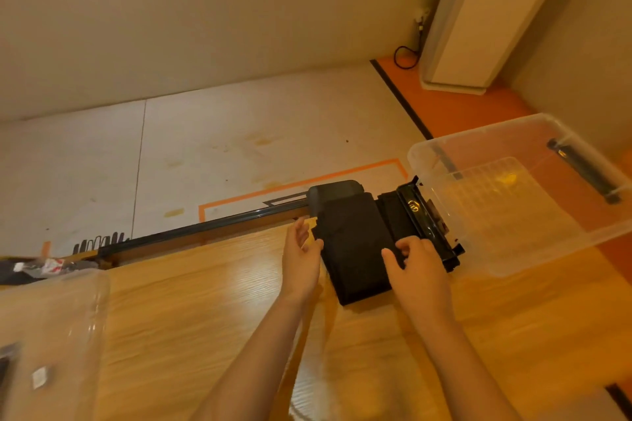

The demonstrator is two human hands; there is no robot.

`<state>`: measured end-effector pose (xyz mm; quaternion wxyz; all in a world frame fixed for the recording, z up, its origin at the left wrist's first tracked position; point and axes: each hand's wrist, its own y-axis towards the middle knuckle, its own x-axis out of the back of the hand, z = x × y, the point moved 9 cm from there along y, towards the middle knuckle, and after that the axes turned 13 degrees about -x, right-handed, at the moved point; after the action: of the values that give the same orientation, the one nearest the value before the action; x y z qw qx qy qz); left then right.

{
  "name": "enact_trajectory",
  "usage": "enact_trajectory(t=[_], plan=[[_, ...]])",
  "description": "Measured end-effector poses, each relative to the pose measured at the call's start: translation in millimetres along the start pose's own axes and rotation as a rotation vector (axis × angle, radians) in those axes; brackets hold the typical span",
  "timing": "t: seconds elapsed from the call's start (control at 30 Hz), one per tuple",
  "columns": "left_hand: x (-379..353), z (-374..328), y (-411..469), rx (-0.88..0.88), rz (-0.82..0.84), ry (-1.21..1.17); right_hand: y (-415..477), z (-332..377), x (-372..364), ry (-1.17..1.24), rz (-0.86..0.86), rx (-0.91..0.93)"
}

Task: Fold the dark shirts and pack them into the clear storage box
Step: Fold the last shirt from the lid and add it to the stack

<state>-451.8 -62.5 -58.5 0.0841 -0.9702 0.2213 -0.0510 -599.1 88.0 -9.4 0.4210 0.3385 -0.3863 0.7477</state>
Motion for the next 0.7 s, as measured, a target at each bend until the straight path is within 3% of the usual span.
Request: enact_trajectory(t=[0.23,0.4,0.7], plan=[[-33.9,33.7,-50.3,0.137,-0.022,-0.145,38.8,23.1,-40.1,-0.077,0.190,-0.024],[-37.0,28.3,-40.9,0.211,-0.083,-0.144,56.4,33.7,-42.0,-0.109,0.213,0.006],[-45.7,33.2,-31.3,0.179,-0.075,-0.045,66.7,45.7,-52.3,-0.140,0.315,0.039]])
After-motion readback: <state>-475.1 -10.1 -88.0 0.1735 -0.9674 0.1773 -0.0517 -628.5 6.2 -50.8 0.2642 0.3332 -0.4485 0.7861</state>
